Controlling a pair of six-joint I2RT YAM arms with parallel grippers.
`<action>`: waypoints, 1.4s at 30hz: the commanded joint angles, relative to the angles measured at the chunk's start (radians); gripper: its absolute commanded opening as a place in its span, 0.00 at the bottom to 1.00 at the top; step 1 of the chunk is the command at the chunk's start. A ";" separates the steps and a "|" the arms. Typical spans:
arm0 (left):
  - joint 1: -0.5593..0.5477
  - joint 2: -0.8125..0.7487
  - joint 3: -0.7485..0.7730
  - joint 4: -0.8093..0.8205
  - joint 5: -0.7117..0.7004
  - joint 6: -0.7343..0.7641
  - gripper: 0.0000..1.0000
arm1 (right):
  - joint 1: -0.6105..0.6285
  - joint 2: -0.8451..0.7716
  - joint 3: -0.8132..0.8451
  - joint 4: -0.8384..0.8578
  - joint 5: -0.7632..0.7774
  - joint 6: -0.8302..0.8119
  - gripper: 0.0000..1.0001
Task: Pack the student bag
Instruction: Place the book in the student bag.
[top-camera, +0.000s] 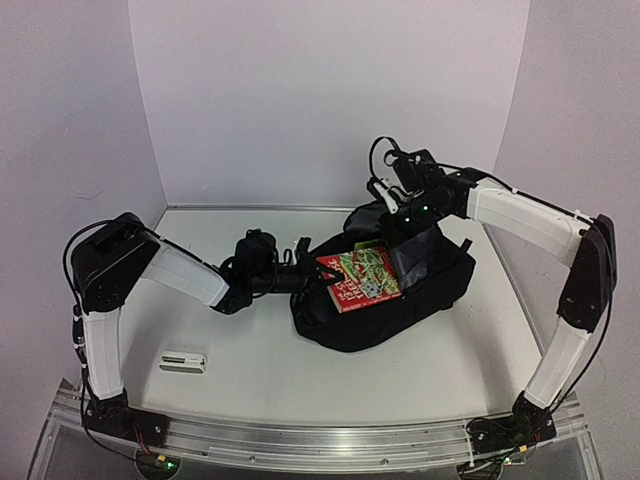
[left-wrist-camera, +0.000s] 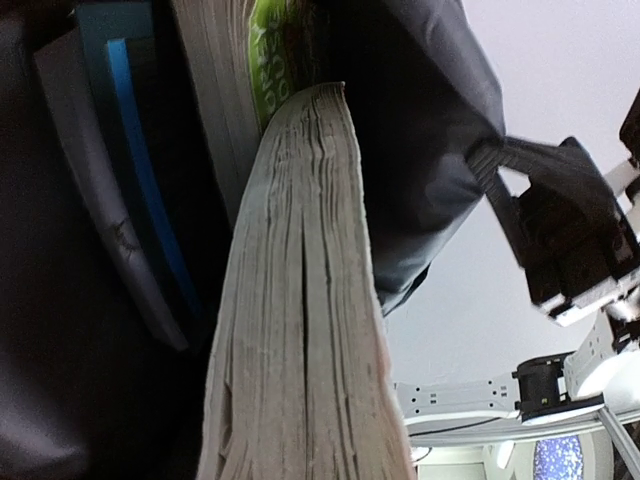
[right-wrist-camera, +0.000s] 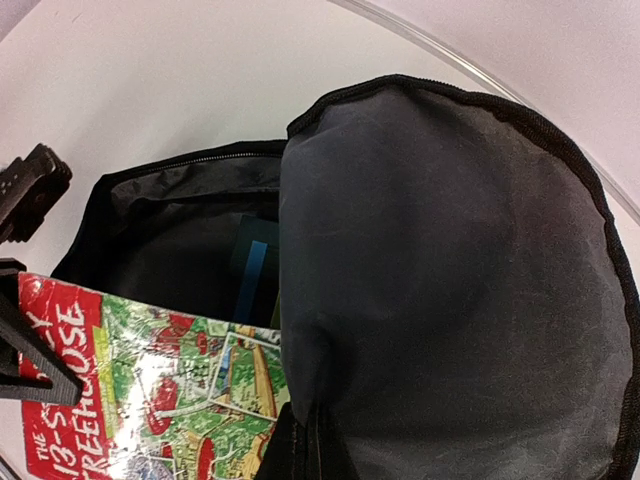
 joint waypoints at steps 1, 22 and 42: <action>0.006 0.026 0.179 -0.051 -0.030 0.043 0.02 | 0.016 -0.080 -0.002 0.079 -0.092 0.012 0.00; -0.017 -0.117 0.230 -0.561 -0.294 0.217 0.52 | 0.015 -0.082 -0.003 0.079 -0.136 0.012 0.00; -0.046 0.166 0.514 -0.345 -0.198 0.113 0.00 | 0.016 -0.089 -0.017 0.079 -0.198 0.016 0.00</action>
